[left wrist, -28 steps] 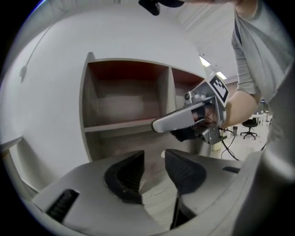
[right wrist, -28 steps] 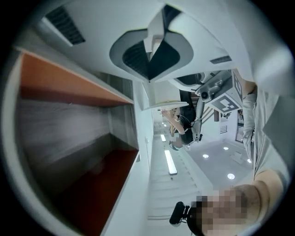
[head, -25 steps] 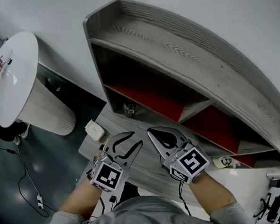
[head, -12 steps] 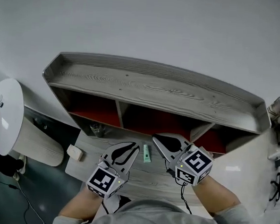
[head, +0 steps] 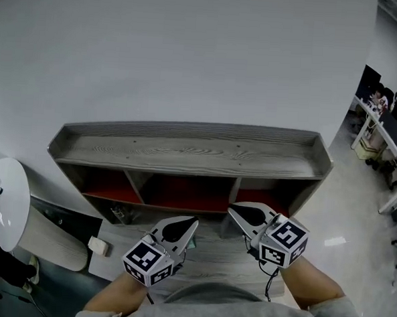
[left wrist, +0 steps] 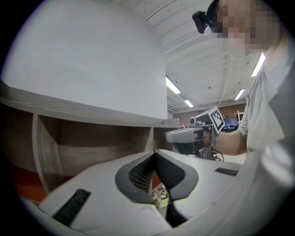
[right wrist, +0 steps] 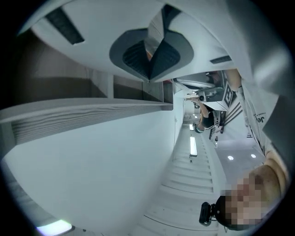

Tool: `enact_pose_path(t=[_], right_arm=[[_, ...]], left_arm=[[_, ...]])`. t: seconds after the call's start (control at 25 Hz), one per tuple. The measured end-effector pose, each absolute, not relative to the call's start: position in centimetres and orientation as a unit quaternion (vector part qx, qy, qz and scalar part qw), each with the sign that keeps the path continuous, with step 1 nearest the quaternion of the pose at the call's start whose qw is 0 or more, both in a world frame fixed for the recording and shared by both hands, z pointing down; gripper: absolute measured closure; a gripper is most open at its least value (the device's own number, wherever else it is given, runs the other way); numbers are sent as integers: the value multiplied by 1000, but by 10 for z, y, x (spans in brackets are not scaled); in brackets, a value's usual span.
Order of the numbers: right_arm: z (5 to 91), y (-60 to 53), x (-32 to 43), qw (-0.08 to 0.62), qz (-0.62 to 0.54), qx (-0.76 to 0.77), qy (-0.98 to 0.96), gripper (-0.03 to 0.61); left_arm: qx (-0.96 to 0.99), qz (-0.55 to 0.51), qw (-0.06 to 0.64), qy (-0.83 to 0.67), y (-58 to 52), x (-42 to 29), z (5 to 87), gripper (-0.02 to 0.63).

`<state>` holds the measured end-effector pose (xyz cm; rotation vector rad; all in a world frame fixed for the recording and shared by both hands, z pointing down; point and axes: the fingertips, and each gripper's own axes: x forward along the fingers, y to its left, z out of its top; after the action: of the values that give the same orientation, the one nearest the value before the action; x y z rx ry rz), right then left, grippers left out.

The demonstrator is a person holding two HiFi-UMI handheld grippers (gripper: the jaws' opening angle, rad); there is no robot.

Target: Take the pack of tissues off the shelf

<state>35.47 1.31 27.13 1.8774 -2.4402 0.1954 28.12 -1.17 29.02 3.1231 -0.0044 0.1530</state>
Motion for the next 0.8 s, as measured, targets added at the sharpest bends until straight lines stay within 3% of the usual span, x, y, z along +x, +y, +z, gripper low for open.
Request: enact_pose_path(t=[0.4,0.8], right_arm=[[294,80,401,-20,102,640,-761,558],[293,78,396,4,72,634,-770,561]], left_arm=[[996,44,52,56,26,307,291,600],[996,49,59,46,31,300,298,601]])
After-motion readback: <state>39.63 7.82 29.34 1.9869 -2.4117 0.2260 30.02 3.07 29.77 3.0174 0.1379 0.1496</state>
